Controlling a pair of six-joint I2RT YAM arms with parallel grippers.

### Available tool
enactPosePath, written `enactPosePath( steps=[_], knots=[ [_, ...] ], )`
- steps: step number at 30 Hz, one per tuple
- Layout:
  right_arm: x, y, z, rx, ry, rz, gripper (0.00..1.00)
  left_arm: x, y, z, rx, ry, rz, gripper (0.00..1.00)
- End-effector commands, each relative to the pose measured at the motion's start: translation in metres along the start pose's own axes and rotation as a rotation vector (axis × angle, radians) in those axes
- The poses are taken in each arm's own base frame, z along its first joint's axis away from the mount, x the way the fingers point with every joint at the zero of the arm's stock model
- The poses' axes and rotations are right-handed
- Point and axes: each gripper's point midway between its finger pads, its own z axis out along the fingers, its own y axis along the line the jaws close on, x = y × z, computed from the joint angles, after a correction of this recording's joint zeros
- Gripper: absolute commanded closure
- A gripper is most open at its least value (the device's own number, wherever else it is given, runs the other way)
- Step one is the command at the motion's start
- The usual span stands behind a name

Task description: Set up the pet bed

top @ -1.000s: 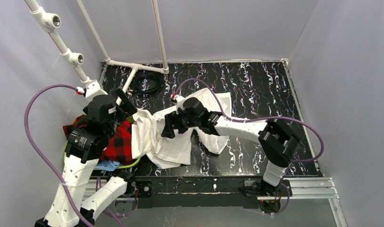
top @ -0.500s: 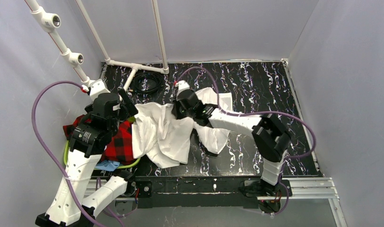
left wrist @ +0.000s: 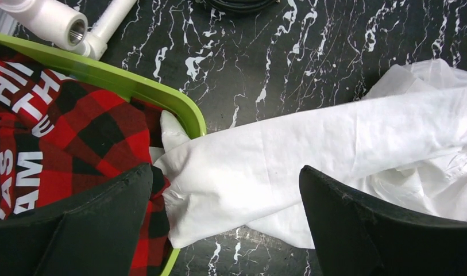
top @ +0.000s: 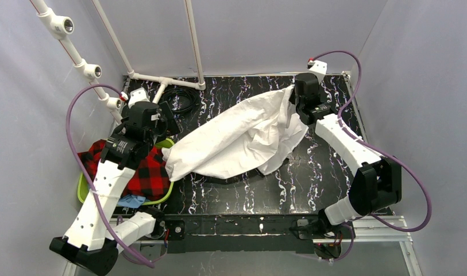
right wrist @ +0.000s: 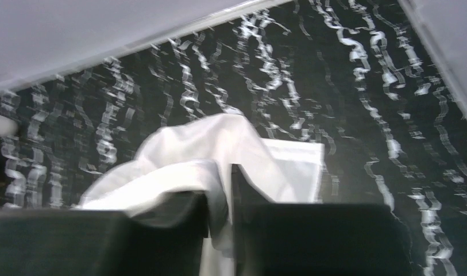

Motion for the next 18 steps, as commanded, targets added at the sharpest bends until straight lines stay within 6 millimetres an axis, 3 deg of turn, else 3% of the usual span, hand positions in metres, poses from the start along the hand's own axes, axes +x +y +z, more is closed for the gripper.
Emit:
enactPosePath(
  steps=[1,5,12,14,16,18],
  knots=[
    [0.022,-0.002,0.0,-0.026,0.096,-0.061,0.35,0.007,-0.008,0.014,0.023,0.03,0.025,0.02],
    [0.025,0.002,-0.018,-0.064,0.161,-0.039,0.15,0.029,-0.016,0.033,0.03,0.122,0.047,0.02],
    [0.029,0.003,-0.063,-0.122,0.274,0.043,0.11,0.062,-0.015,0.052,-0.002,0.24,0.036,0.02],
    [0.026,0.033,-0.077,-0.29,0.257,0.062,0.12,0.068,-0.015,0.055,0.006,0.264,0.023,0.02],
    [0.03,0.083,-0.101,-0.574,0.245,0.055,0.12,0.077,-0.015,0.059,0.01,0.293,-0.001,0.02],
    [0.045,0.127,-0.121,-0.74,0.242,0.011,0.11,0.083,-0.014,0.061,0.012,0.316,-0.021,0.02]
  ],
)
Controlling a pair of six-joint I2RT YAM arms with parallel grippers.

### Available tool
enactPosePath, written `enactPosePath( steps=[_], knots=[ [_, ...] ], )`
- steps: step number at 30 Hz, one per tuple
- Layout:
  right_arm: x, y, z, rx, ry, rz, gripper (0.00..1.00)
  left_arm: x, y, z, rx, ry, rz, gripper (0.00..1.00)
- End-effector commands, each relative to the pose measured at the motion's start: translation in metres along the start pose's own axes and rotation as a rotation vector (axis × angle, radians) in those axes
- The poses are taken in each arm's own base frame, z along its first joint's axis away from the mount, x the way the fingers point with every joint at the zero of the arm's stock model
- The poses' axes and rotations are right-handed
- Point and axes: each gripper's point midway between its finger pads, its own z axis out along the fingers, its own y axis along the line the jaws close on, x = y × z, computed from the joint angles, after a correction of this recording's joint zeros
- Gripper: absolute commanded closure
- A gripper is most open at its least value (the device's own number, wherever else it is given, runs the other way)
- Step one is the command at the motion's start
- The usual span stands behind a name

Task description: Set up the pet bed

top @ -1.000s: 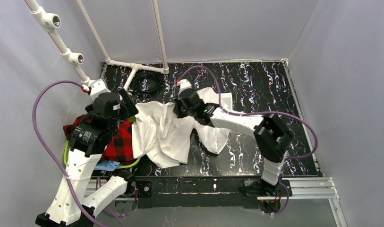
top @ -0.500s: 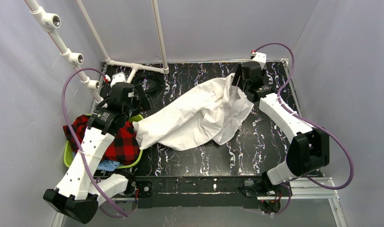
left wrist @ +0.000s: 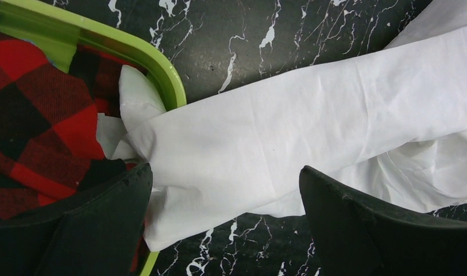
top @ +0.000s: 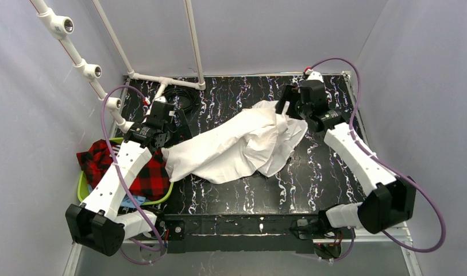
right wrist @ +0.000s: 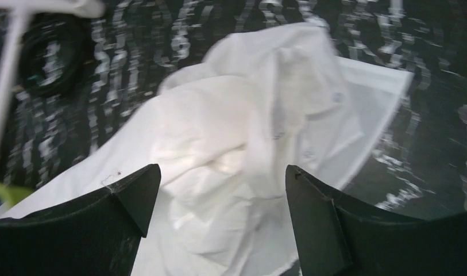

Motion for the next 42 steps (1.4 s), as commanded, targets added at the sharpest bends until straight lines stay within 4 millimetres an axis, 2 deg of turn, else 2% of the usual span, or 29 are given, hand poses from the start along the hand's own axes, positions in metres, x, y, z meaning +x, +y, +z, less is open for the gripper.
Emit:
enactPosePath(
  steps=[1,4,6,9,11,14,19,22,26,28,29,31,32,33,35,37,40,42],
  knots=[
    [0.028,0.132,-0.022,-0.497,0.001,-0.129,0.1,0.012,0.001,0.006,0.02,0.048,-0.059,0.02],
    [0.071,0.186,-0.014,-0.571,0.054,-0.236,0.06,0.014,0.004,0.006,0.018,0.052,-0.074,0.02],
    [0.098,0.219,-0.007,-0.682,0.108,-0.243,0.05,0.013,0.008,0.005,0.011,0.05,-0.094,0.02],
    [0.138,0.235,0.02,-0.701,0.203,-0.237,0.05,0.012,0.021,0.003,-0.016,0.053,-0.154,0.02],
    [0.16,0.23,0.04,-0.644,0.244,-0.289,0.05,0.011,0.03,0.002,-0.021,0.054,-0.198,0.02],
    [0.187,0.207,0.069,-0.496,0.27,-0.456,0.05,0.01,0.037,-0.001,-0.011,0.047,-0.222,0.02],
    [0.217,0.183,0.095,-0.318,0.278,-0.676,0.1,0.01,0.041,-0.001,-0.004,0.056,-0.239,0.02],
    [0.238,0.156,0.11,-0.162,0.331,-0.765,0.14,0.009,0.039,0.001,0.018,0.06,-0.253,0.02],
    [0.263,0.14,0.113,-0.147,0.397,-0.764,0.26,0.004,0.04,0.0,0.025,0.049,-0.268,0.02],
    [0.27,0.135,0.111,-0.142,0.422,-0.756,0.39,0.001,0.041,-0.001,0.026,0.044,-0.266,0.02],
    [0.274,0.132,0.111,-0.139,0.436,-0.753,0.5,0.002,0.041,0.0,0.025,0.047,-0.267,0.02],
    [0.278,0.131,0.108,-0.142,0.452,-0.74,0.73,0.001,0.043,0.0,0.024,0.048,-0.27,0.02],
    [0.278,0.13,0.107,-0.139,0.456,-0.727,0.89,0.001,0.043,0.0,0.024,0.048,-0.269,0.02],
    [0.274,0.133,0.105,-0.141,0.448,-0.717,0.97,0.001,0.045,0.0,0.021,0.048,-0.269,0.02],
    [0.26,0.141,0.1,-0.146,0.418,-0.695,0.99,0.001,0.046,-0.001,0.02,0.041,-0.266,0.02],
    [0.238,0.155,0.093,-0.166,0.364,-0.672,0.99,0.0,0.048,-0.003,0.016,0.035,-0.263,0.02],
    [0.188,0.17,0.081,-0.152,0.243,-0.633,0.99,-0.002,0.05,-0.005,0.014,0.024,-0.259,0.02],
    [0.148,0.172,0.074,-0.13,0.165,-0.577,0.99,-0.003,0.049,-0.007,0.02,0.025,-0.258,0.02]
  ],
)
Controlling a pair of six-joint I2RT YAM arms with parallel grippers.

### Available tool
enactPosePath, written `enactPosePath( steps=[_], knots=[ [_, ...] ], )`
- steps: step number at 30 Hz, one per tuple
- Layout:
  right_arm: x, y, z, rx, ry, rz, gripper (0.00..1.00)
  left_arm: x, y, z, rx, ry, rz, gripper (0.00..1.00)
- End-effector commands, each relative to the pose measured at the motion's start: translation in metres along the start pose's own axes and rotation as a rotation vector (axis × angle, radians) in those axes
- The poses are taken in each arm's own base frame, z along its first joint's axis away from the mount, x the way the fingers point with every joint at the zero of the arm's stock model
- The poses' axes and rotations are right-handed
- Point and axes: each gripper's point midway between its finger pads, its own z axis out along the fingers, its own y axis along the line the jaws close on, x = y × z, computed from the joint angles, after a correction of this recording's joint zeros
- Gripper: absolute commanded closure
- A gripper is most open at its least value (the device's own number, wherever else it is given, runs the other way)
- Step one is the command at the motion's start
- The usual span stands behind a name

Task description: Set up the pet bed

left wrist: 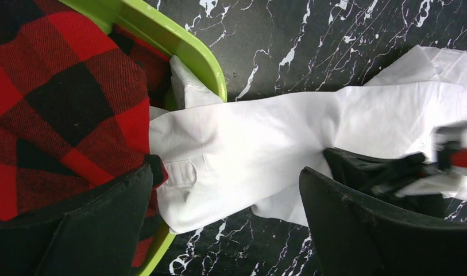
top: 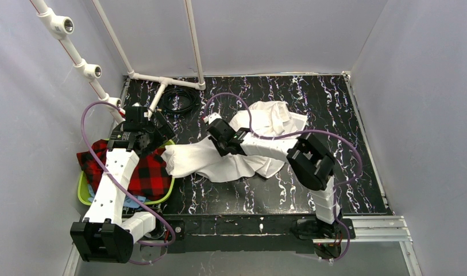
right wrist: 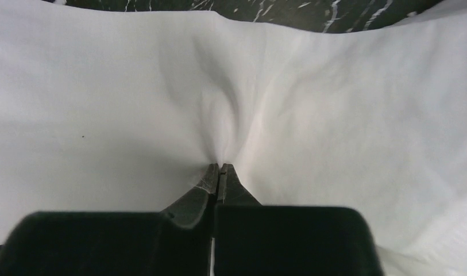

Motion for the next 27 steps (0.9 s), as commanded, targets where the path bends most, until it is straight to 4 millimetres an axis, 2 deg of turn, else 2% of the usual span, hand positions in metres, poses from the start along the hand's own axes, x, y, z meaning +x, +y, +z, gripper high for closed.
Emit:
enactPosePath(
  steps=[1,3,6,10,14,15,16,18,19,21,27],
  knots=[
    [-0.083,-0.055,-0.072,0.129,-0.21,0.127,0.99,0.0,0.002,-0.011,0.016,-0.007,0.014,0.02],
    [-0.101,-0.085,-0.094,0.17,-0.271,0.207,0.99,0.0,0.0,-0.012,0.029,0.0,0.012,0.02],
    [-0.105,-0.137,-0.113,0.236,-0.293,0.328,0.99,0.0,-0.004,-0.014,0.049,0.005,0.011,0.02],
    [-0.088,-0.192,-0.119,0.363,-0.281,0.422,0.99,0.0,-0.012,-0.015,0.09,0.019,0.017,0.02],
    [-0.069,-0.224,-0.115,0.413,-0.23,0.51,0.99,0.0,-0.026,-0.014,0.16,0.036,0.029,0.02],
    [-0.065,-0.229,-0.114,0.415,-0.216,0.528,0.9,0.0,-0.03,-0.013,0.177,0.044,0.029,0.02],
    [-0.061,-0.231,-0.113,0.407,-0.204,0.541,0.74,0.0,-0.034,-0.011,0.198,0.051,0.027,0.02],
    [-0.052,-0.233,-0.112,0.395,-0.169,0.56,0.33,0.002,-0.041,-0.005,0.227,0.071,0.015,0.02],
    [-0.047,-0.235,-0.114,0.402,-0.15,0.571,0.2,0.004,-0.043,-0.001,0.235,0.083,0.004,0.02],
    [-0.039,-0.234,-0.12,0.393,-0.127,0.582,0.1,0.008,-0.047,0.01,0.243,0.115,-0.022,0.02],
    [-0.031,-0.202,-0.136,0.201,-0.115,0.57,0.12,0.015,-0.065,0.043,0.252,0.171,-0.056,0.02]
  ],
)
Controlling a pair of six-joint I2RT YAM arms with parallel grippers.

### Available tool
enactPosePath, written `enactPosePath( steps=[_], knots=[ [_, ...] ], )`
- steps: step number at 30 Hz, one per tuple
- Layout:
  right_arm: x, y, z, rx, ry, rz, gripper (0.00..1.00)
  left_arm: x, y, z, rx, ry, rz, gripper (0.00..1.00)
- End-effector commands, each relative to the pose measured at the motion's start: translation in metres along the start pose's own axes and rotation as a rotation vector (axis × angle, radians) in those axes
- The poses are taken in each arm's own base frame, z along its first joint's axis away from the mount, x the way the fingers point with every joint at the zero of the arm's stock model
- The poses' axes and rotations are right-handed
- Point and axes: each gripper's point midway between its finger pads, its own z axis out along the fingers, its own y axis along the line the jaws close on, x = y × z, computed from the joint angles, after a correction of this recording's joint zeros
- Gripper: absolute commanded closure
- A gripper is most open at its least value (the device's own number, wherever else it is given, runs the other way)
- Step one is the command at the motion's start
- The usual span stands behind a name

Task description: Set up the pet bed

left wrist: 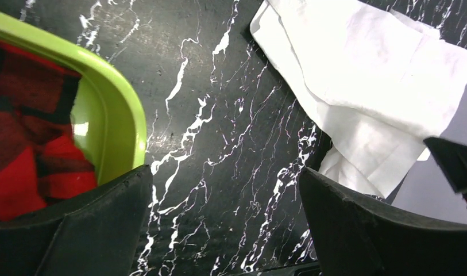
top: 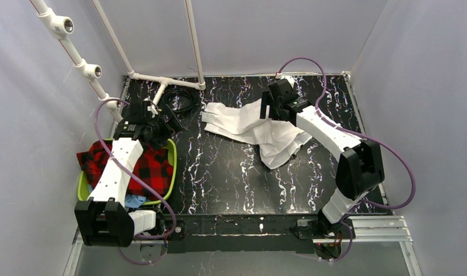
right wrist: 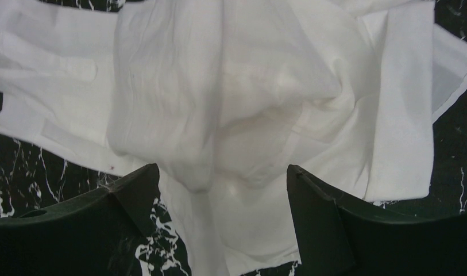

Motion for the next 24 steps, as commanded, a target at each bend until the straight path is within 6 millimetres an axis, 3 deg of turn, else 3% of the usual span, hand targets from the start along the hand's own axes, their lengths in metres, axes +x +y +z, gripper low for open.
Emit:
enactPosePath(
  steps=[1,5,9,13,16,24],
  knots=[
    [0.009,0.012,-0.031,-0.133,0.03,0.018,0.13,0.005,-0.015,0.025,0.036,0.039,-0.017,0.02],
    [0.014,0.013,-0.03,-0.156,0.037,0.033,0.2,0.0,-0.029,0.052,0.019,0.039,0.009,0.04],
    [0.016,0.024,-0.02,-0.211,0.055,0.005,0.34,-0.004,-0.045,0.091,-0.049,0.022,0.017,0.09],
    [0.01,0.024,-0.011,-0.209,0.057,0.006,0.44,-0.005,-0.054,0.133,-0.102,0.029,0.034,0.26],
    [0.004,0.023,-0.009,-0.209,0.052,0.014,0.46,-0.005,-0.048,0.16,-0.166,0.034,0.073,0.39],
    [0.003,0.032,-0.005,-0.283,0.063,0.016,0.52,0.004,-0.033,0.208,-0.225,0.078,0.096,0.47]
  ],
)
